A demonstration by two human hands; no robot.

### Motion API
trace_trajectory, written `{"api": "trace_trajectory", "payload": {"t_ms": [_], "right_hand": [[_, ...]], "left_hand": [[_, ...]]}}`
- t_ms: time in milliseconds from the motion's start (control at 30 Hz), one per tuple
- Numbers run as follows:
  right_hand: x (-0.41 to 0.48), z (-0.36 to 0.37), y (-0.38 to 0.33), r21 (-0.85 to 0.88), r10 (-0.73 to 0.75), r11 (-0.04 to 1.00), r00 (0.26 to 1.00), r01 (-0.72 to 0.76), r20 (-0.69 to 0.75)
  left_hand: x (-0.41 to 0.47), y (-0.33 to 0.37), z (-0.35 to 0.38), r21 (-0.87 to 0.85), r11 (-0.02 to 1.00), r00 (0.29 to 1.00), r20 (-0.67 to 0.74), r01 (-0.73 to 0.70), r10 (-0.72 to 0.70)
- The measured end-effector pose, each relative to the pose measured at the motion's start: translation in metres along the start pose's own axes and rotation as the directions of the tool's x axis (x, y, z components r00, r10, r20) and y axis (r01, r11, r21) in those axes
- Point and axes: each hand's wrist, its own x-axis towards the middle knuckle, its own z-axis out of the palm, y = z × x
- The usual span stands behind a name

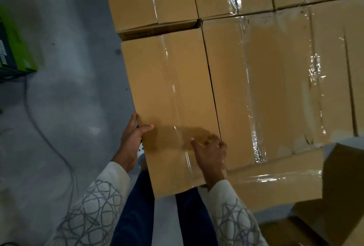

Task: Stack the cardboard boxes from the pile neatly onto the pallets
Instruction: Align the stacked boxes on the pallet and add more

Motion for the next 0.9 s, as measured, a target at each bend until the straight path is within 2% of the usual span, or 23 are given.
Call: {"api": "trace_trajectory", "payload": {"t_ms": [67,100,167,233,333,433,633,900], "right_hand": [[-0.011,0.003,0.023,0.122,0.248,0.962,0.969,-0.245,-0.011],[-0.015,0.006,0.033,0.208,0.361,0.910,0.932,-0.359,0.029],[-0.022,0.012,0.048,0.352,0.458,0.802,0.875,-0.483,0.157],[-0.026,0.015,0.055,0.400,0.439,0.780,0.876,-0.482,0.200],[-0.024,0.019,0.058,0.416,0.437,0.785,0.886,-0.459,0.152],[-0.019,0.021,0.057,0.508,0.505,0.700,0.851,-0.502,0.144],[0.005,0.031,0.074,0.621,0.525,0.550,0.810,-0.558,0.262],[-0.004,0.018,0.071,0.690,0.479,0.496,0.828,-0.528,0.290]], "left_hand": [[-0.003,0.003,0.003,-0.020,1.000,1.000,0.007,-0.005,0.006],[-0.002,0.004,0.004,-0.021,1.000,1.000,0.007,-0.009,0.009],[0.001,0.003,0.004,-0.026,1.000,1.000,0.017,-0.013,0.013],[0.002,0.003,0.003,-0.006,0.999,0.999,0.032,-0.032,0.032],[0.003,0.001,0.003,-0.001,0.998,0.998,0.038,-0.056,0.056],[0.001,0.002,0.007,-0.014,0.999,0.998,0.040,-0.051,0.051],[0.000,0.003,0.013,-0.038,0.998,0.999,0.016,-0.051,0.051],[0.004,0.001,0.014,-0.015,0.997,0.997,0.013,-0.079,0.079]]}}
